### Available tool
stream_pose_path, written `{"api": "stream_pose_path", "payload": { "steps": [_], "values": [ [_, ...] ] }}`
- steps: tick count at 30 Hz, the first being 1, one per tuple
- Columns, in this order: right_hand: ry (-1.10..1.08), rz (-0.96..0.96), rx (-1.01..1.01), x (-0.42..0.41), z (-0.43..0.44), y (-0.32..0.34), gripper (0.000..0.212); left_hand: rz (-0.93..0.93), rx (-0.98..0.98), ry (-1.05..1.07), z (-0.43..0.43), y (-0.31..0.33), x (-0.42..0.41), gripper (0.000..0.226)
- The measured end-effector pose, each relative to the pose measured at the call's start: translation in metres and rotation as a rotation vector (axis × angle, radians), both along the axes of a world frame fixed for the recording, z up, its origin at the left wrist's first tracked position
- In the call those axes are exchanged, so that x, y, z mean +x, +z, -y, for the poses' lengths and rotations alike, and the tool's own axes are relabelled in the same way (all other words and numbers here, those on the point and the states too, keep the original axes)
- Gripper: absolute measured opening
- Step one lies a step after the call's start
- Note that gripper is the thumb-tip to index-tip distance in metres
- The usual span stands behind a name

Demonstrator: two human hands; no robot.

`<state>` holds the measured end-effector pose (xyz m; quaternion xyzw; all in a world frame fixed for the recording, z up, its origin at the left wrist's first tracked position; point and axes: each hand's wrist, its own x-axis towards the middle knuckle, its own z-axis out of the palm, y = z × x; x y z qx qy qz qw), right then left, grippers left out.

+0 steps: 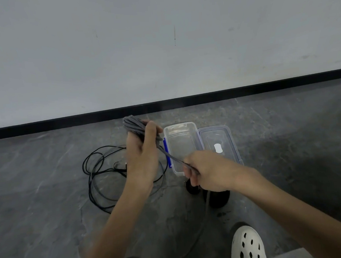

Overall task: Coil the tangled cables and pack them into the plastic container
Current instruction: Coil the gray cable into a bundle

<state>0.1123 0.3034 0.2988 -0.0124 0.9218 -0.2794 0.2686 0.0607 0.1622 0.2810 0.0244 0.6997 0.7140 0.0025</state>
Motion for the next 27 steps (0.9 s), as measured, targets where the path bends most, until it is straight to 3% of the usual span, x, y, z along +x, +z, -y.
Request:
{"api": "stream_pose_path", "payload": {
  "steps": [5, 8, 10, 23, 25, 27],
  "values": [
    [0.115, -0.316, 0.175, 0.000, 0.001, 0.009, 0.029, -0.104, -0.264, -0.001, 0.000, 0.000, -0.003, 0.017],
    [0.250, -0.576, 0.316, -0.002, 0.005, 0.012, 0.037, -0.116, -0.530, -0.159, 0.003, -0.005, -0.005, 0.026],
    [0.296, -0.626, 0.315, -0.002, 0.003, 0.015, 0.042, -0.030, -0.609, -0.284, 0.002, -0.010, -0.003, 0.036],
    [0.247, -0.902, 0.055, 0.001, -0.011, 0.022, 0.036, 0.286, -0.419, -0.769, 0.005, 0.015, 0.008, 0.075],
    [0.233, -0.913, 0.062, -0.002, -0.017, 0.020, 0.030, 0.291, -0.369, -0.824, 0.004, 0.017, 0.013, 0.069],
    [0.227, -0.917, 0.076, -0.003, -0.023, 0.019, 0.025, 0.297, -0.302, -0.825, 0.005, 0.020, 0.015, 0.049]
  ]
}}
